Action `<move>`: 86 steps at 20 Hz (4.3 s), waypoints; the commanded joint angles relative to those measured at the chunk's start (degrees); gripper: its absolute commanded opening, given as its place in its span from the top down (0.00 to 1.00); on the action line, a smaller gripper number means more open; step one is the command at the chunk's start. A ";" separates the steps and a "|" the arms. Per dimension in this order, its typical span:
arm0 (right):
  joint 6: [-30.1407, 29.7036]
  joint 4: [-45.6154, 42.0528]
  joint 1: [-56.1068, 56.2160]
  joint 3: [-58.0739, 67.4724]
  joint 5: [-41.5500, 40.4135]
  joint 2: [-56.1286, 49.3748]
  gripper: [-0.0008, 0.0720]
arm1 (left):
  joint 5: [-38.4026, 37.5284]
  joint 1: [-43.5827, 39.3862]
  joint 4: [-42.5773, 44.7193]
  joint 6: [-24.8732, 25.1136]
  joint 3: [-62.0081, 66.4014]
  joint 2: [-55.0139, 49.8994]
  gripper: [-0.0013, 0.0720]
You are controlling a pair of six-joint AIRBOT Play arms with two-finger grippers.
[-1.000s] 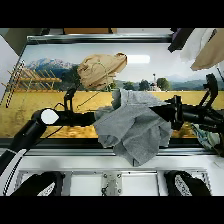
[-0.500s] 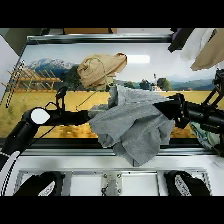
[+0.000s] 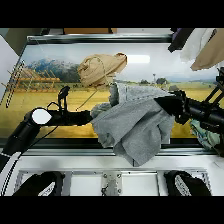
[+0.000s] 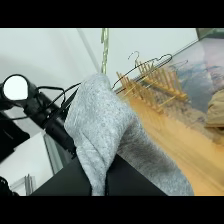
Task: Fold the clothes and pants, and hang the long-sleeved shirts on hangers.
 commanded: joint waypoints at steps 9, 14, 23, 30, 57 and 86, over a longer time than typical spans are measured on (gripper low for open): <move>0.39 1.97 0.72 -0.02 -0.90 0.04 0.97 | -0.20 6.80 -1.99 1.95 0.09 0.07 0.96; 0.35 -2.01 0.66 -0.02 -0.94 0.00 0.97 | -2.91 13.03 -1.42 4.24 0.09 2.16 0.96; -1.79 -4.20 0.66 -0.02 1.73 -0.07 0.97 | -6.16 21.88 4.07 4.76 0.09 8.90 0.96; -5.68 -8.17 0.68 -0.87 5.64 -0.09 0.97 | -10.29 22.84 4.02 6.01 7.61 11.21 0.96; -19.98 14.69 11.96 -8.35 6.82 -10.80 0.97 | -42.69 -4.15 29.00 0.39 57.99 -12.26 0.36; -12.37 21.62 -6.25 6.84 5.07 -8.90 0.97 | -33.73 -4.17 29.49 0.35 57.83 0.59 0.96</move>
